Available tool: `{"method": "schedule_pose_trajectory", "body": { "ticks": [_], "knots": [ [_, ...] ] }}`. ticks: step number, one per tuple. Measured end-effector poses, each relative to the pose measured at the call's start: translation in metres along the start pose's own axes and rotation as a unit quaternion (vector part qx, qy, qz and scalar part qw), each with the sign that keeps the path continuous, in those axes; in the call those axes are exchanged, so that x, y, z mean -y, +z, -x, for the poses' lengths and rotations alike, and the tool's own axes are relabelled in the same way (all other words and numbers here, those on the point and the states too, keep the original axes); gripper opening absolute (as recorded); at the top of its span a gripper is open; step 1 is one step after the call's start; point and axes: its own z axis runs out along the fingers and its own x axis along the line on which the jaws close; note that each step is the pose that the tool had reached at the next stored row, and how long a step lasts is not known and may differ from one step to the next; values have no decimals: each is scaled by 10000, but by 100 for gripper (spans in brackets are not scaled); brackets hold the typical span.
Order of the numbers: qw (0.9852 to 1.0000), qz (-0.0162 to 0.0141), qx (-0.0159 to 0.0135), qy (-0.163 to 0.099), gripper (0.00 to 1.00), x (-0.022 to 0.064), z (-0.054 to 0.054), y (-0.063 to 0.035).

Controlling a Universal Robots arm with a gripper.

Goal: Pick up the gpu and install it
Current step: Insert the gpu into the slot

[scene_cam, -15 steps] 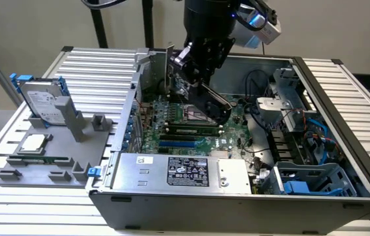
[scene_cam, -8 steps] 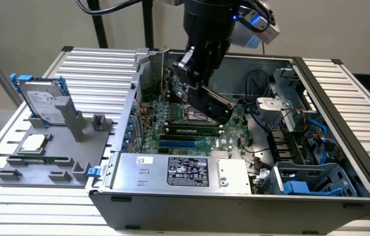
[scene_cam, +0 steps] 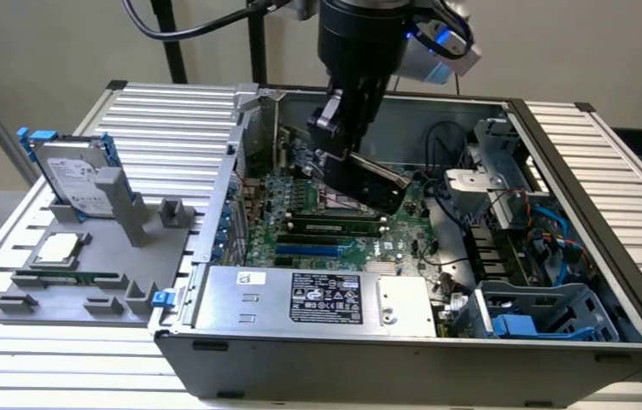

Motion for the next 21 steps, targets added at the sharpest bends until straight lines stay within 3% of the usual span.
{"method": "schedule_pose_trajectory", "body": {
  "ticks": [6, 11, 16, 21],
  "knots": [
    [9985, 10, -12, -539, 0, 1, -1, 46],
    [9950, 18, -23, -995, 0, 2, -2, 85],
    [9895, 26, -33, -1447, 0, 3, -2, 124],
    [9819, 33, -43, -1892, 0, 4, -3, 169]
  ]
}}
